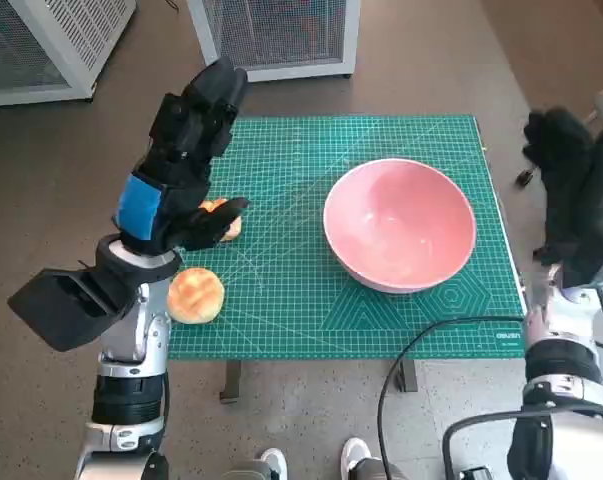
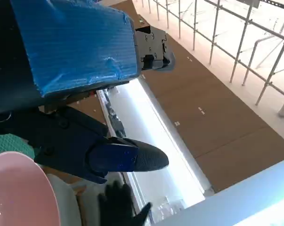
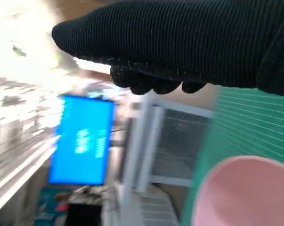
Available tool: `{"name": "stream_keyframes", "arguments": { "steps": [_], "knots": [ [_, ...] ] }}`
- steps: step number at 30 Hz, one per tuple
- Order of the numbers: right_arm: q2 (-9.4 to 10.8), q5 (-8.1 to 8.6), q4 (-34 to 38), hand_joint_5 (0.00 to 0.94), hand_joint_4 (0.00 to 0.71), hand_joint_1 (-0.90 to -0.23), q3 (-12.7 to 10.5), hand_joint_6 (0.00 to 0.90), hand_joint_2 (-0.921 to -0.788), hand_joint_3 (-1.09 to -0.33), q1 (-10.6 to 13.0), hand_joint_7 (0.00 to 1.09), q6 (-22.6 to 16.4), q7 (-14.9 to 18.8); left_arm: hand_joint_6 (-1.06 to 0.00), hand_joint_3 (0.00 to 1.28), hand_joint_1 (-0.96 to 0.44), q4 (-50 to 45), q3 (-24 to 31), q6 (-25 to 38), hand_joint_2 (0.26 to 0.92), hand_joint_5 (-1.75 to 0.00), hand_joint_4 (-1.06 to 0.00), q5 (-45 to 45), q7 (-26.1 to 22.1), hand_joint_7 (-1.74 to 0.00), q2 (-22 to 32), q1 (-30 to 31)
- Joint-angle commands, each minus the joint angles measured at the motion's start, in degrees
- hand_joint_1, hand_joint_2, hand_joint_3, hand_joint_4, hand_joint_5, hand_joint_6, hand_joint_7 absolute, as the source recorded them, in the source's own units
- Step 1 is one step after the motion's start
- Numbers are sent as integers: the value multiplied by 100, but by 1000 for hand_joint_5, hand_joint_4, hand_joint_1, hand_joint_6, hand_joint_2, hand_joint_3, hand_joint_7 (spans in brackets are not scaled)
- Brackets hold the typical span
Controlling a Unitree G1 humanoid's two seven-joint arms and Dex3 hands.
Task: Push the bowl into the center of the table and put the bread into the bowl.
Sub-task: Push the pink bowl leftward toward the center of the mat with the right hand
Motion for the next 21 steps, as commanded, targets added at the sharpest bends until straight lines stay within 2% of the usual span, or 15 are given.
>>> {"name": "stream_keyframes", "arguments": {
  "steps": [1, 8, 12, 21],
  "knots": [
    [194, 153, 204, 1, 111, -498, -182, 8, -921, -813, 104, 462, 563, 30, 1, 322, -632, 21, 43, -42, 921, -2, -107, -21, -30, -433, 53, 91],
    [399, 73, 282, 6, 121, -503, -234, 22, -921, -799, 213, 460, 1043, -150, 1, 318, -646, -36, 79, 0, 921, -4, -111, -21, -15, -434, 94, 148],
    [533, 16, 303, 9, 129, -505, -227, 24, -921, -789, 237, 453, 1198, -222, 1, 314, -653, -42, 107, 26, 921, -5, -114, -52, -30, -443, 121, 174],
    [833, 32, 333, 15, 159, -511, -285, 36, -921, -763, 220, 426, 1439, -303, 1, 310, -657, -110, 134, 28, 921, -9, -124, -41, -18, -468, 172, 255]
  ]
}}
